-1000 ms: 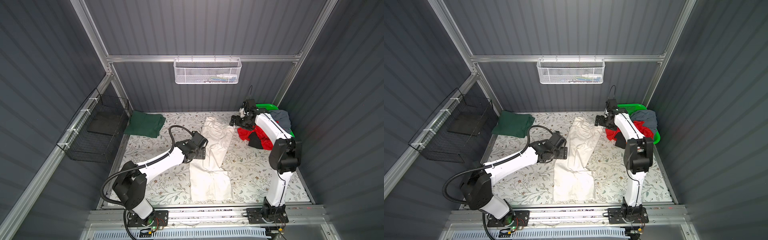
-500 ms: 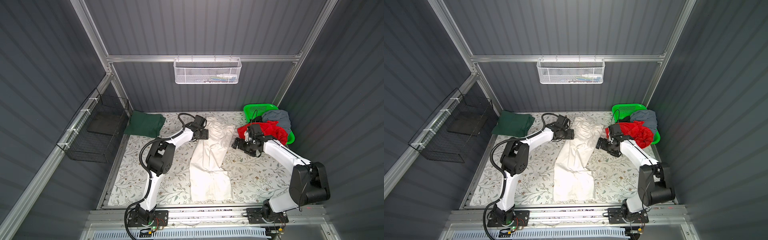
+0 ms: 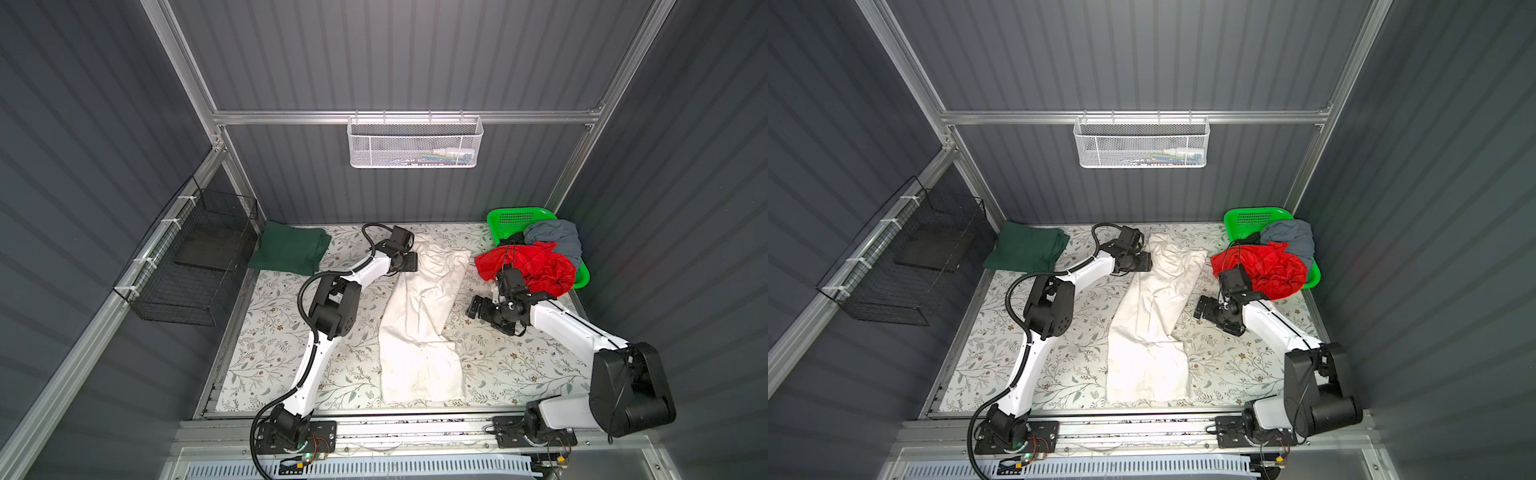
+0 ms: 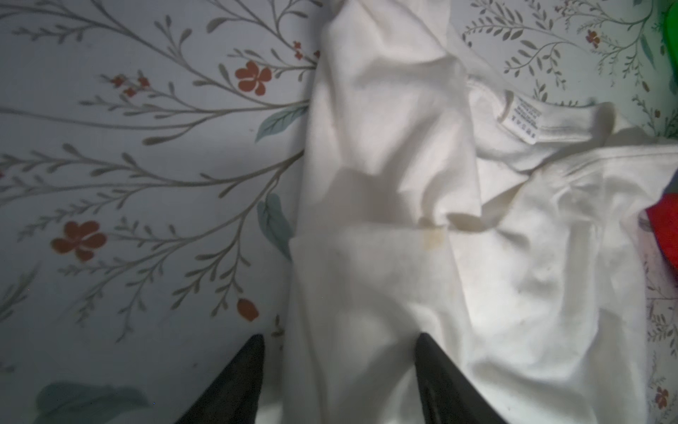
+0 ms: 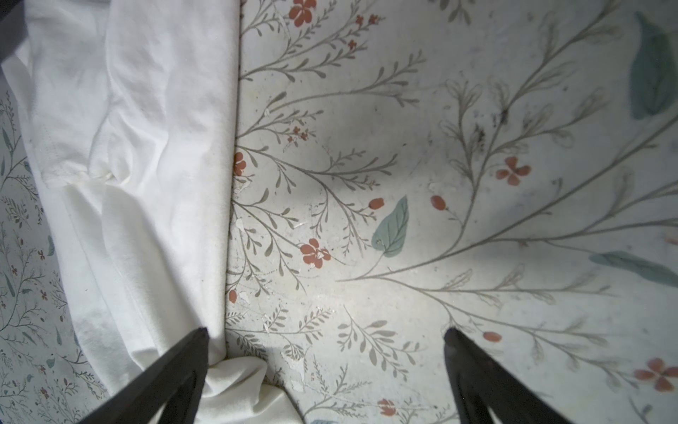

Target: Fold and stack the t-shirts

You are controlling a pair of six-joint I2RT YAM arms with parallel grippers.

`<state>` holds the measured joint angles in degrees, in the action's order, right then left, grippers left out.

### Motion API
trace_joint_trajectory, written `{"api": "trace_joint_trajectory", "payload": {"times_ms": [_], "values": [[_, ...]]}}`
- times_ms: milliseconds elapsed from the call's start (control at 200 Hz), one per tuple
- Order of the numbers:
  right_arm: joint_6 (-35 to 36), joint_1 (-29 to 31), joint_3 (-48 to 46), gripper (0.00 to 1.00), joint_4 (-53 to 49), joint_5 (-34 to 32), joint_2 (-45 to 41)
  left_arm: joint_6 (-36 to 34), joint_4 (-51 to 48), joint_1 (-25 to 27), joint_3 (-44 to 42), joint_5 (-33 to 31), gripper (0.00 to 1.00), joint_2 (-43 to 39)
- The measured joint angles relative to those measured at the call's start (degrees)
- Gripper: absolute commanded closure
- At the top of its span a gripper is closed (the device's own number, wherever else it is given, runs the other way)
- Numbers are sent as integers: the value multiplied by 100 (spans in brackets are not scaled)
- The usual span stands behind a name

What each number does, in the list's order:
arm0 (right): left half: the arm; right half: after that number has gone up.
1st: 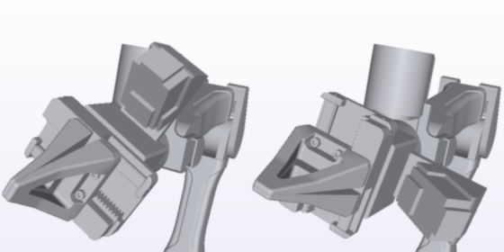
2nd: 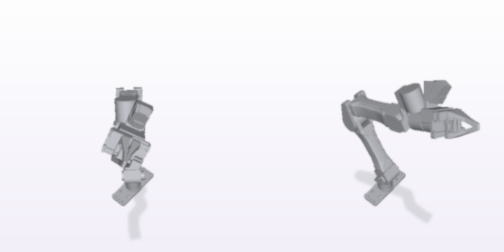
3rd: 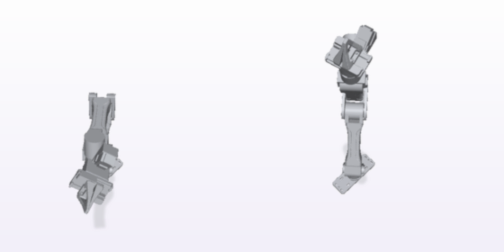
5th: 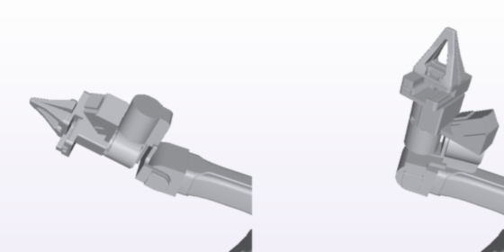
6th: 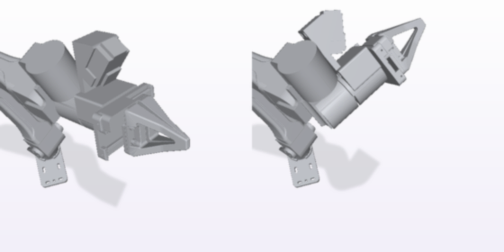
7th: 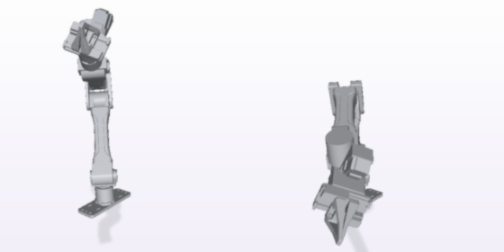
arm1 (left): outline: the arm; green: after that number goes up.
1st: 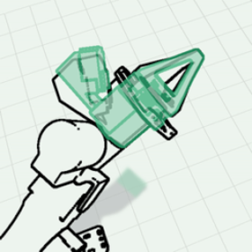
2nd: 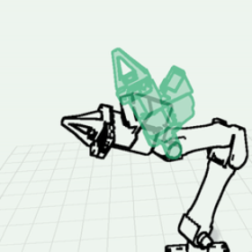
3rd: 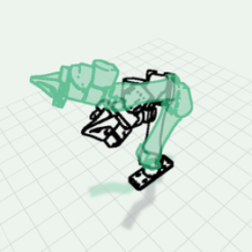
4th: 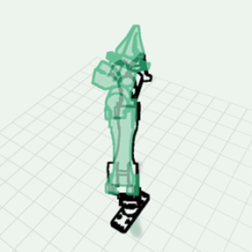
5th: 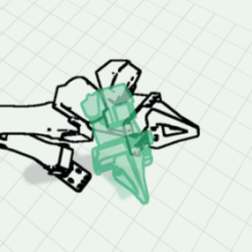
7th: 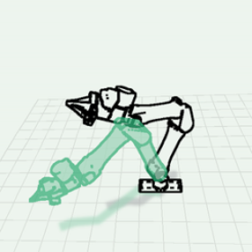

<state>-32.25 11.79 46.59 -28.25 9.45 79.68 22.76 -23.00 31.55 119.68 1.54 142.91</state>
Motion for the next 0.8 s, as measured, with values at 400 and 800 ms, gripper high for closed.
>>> {"api": "trace_joint_trajectory", "payload": {"times_ms": [400,800], "values": [[-28,90,26,1,-37,-85,138,96,-109,-96,144,-120,100,133],[37,326,291,1,-197,-212,444,599,289,-909,-157,-586,100,35]]}}
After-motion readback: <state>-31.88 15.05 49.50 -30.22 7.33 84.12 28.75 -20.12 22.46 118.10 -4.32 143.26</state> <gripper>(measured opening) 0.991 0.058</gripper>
